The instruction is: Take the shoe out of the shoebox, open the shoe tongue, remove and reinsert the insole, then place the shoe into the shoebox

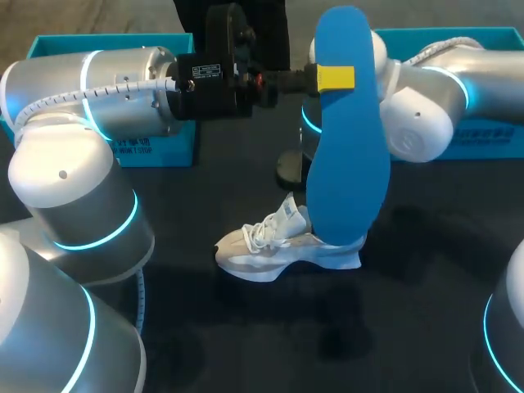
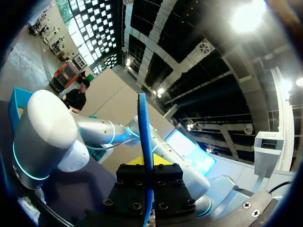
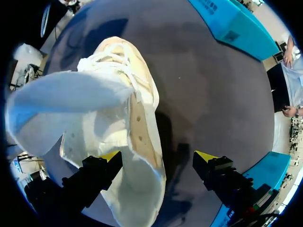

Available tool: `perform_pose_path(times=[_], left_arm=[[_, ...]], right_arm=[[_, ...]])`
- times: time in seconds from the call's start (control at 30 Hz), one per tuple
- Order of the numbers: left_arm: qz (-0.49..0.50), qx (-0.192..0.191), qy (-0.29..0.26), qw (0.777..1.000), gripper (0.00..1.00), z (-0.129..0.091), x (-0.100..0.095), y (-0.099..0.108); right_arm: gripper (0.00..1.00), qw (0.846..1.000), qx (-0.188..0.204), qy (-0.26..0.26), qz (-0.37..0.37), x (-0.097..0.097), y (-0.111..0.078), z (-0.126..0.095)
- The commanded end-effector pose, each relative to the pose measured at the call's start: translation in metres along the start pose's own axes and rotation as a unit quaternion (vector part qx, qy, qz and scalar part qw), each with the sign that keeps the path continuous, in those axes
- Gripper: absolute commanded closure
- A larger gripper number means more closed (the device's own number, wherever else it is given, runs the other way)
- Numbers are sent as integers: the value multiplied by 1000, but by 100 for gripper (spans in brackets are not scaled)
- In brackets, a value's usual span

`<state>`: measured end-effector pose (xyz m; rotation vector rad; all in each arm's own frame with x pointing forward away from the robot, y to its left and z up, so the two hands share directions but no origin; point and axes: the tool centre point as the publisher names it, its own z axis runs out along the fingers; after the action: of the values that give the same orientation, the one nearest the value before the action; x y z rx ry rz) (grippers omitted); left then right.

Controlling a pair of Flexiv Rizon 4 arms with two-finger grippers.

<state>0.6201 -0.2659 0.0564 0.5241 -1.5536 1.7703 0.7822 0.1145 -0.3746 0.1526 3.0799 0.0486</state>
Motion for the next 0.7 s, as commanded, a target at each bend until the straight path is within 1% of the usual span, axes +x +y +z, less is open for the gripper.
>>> perform_pose_path(times=[0.03, 0.07, 0.1, 0.13, 0.27, 0.33, 0.37, 0.43, 0.47, 0.5, 0.53, 0.57, 0.6, 0.7], left_arm=[[0, 1, -1, 1000, 100, 0, 0, 2], [0, 1, -1, 1000, 100, 0, 0, 2], [0, 1, -1, 1000, 100, 0, 0, 2], [0, 1, -1, 1000, 100, 0, 0, 2], [0, 1, -1, 1000, 100, 0, 0, 2], [0, 1, -1, 1000, 100, 0, 0, 2], [0, 1, -1, 1000, 100, 0, 0, 2], [0, 1, -1, 1000, 100, 0, 0, 2], [0, 1, -1, 1000, 100, 0, 0, 2], [0, 1, -1, 1000, 100, 0, 0, 2], [0, 1, -1, 1000, 100, 0, 0, 2], [0, 1, -1, 1000, 100, 0, 0, 2], [0, 1, -1, 1000, 100, 0, 0, 2], [0, 1, -1, 1000, 100, 0, 0, 2]], right_arm=[[15, 1000, 4, 6, 0, -3, 9, 11], [40, 1000, 7, 8, 2, -2, 9, 11], [54, 1000, 8, 8, 5, -2, 8, 13], [58, 1000, 7, 10, 8, -2, 6, 14], [59, 1000, 12, 11, 14, 0, 1, 14], [65, 1000, 13, 12, 18, 1, -3, 14], [65, 1000, 13, 13, 18, 1, -3, 14], [62, 1000, 14, 12, 19, 2, -5, 13], [59, 1000, 15, 12, 20, 2, -6, 12], [53, 1000, 14, 11, 22, 2, -6, 10], [36, 1000, 11, 10, 24, 2, -7, 9], [5, 1000, 8, 9, 26, 2, -8, 8], [0, 1000, 7, 8, 28, 1, -8, 7], [0, 1000, 7, 7, 30, 0, -9, 6]])
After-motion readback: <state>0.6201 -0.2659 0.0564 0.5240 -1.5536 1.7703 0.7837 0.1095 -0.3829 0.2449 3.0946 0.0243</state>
